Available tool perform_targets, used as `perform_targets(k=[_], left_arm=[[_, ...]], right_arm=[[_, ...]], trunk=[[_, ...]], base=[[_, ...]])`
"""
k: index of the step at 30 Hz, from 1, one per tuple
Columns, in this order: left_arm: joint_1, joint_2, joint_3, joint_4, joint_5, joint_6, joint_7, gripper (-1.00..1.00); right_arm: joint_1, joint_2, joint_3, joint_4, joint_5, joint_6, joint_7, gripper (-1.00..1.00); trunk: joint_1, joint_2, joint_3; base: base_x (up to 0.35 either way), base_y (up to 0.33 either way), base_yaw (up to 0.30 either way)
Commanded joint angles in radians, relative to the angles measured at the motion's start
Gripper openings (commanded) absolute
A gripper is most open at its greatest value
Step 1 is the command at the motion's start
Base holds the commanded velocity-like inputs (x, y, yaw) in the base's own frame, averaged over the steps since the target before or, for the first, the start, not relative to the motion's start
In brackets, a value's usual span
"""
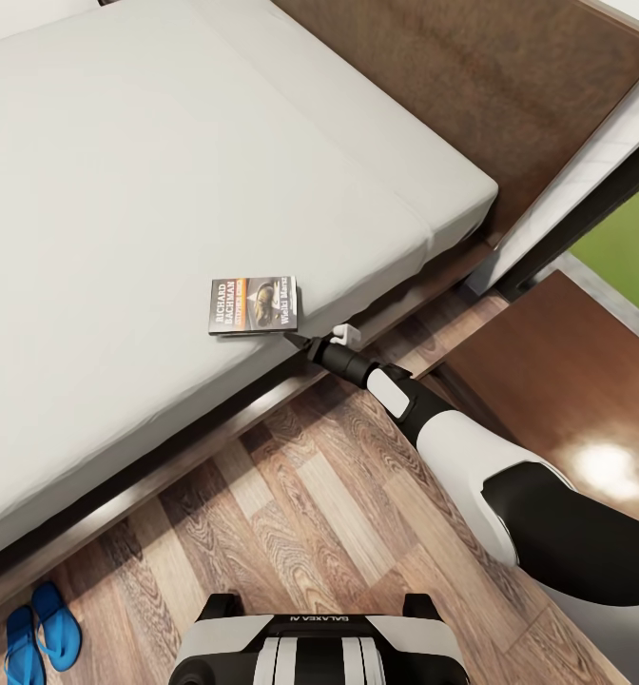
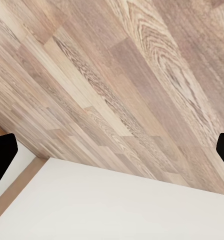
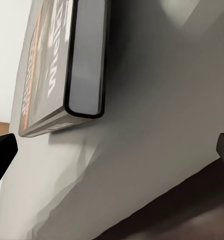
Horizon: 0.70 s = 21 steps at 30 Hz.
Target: In the bedroom, move the book from the bed onto either nightstand, and place the two sandals side by side next to the bed.
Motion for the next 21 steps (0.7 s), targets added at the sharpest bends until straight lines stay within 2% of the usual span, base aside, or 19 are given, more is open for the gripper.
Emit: perform_targets(k=[1,18,21], left_arm=[[0.000,0.000,-0.008,0.000,0.011,-0.003,0.003,1.00],[0.000,0.000,-0.008,0.000,0.011,-0.003,0.003,1.00],[0.000,0.000,-0.008,0.000,0.011,-0.003,0.003,1.00]], right_arm=[[-0.001,0.000,0.003,0.000,-0.010,0.006,0.001,1.00],[-0.001,0.000,0.001,0.000,-0.011,-0.013,0.000,1.00],[-0.001,0.000,0.001,0.000,-0.027,-0.020,0.000,1.00]], trunk=[[0.000,0.000,0.000],[0.000,0.000,0.000],[0.000,0.000,0.000]], base=[[0.000,0.000,0.000],[0.000,0.000,0.000],[0.000,0.000,0.000]])
